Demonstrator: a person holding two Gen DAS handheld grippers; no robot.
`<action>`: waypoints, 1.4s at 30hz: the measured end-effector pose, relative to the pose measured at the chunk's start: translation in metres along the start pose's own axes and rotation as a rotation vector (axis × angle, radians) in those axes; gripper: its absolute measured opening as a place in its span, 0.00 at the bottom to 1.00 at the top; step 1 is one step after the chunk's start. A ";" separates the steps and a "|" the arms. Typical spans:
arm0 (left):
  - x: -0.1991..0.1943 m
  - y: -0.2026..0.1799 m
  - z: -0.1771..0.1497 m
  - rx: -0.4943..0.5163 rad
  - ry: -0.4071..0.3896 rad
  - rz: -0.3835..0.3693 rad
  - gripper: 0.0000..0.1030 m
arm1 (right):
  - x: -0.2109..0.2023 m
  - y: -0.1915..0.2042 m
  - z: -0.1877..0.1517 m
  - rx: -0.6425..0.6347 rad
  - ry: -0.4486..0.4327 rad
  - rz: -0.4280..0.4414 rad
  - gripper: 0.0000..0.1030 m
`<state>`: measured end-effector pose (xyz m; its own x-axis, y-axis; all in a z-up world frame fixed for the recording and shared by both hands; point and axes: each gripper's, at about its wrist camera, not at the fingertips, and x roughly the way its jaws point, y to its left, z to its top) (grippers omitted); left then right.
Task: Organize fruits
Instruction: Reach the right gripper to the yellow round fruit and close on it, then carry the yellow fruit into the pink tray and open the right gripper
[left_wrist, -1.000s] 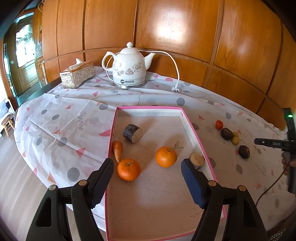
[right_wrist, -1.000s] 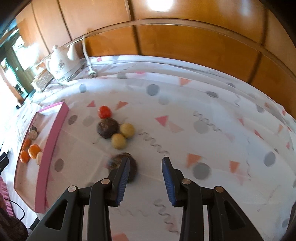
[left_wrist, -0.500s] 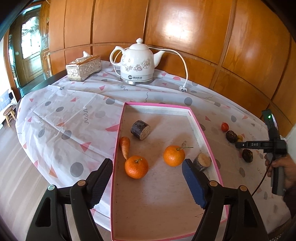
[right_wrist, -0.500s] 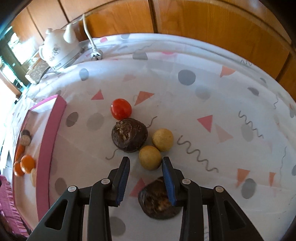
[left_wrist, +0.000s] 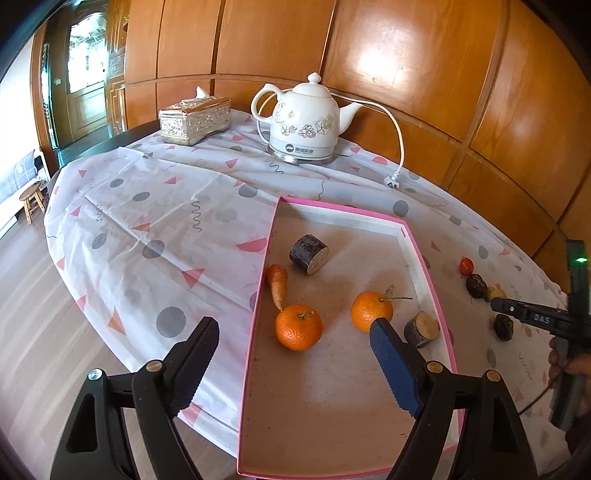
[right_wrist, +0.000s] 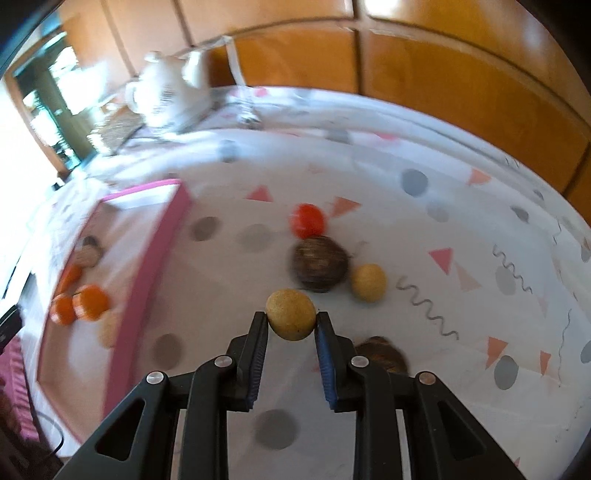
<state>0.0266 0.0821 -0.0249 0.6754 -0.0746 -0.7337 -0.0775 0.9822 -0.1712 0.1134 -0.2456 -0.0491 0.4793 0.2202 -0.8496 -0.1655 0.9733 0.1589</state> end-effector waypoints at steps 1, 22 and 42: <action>0.000 0.000 0.001 0.001 0.000 -0.001 0.83 | -0.003 0.007 0.000 -0.013 -0.007 0.016 0.25; -0.012 0.009 -0.001 -0.033 -0.024 0.007 0.86 | -0.007 0.157 -0.024 -0.313 0.027 0.264 0.25; -0.012 0.017 0.000 -0.053 -0.028 0.016 0.87 | 0.004 0.171 -0.030 -0.303 0.038 0.236 0.33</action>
<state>0.0174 0.1002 -0.0189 0.6941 -0.0537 -0.7179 -0.1263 0.9727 -0.1948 0.0614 -0.0800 -0.0400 0.3664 0.4275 -0.8264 -0.5174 0.8318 0.2009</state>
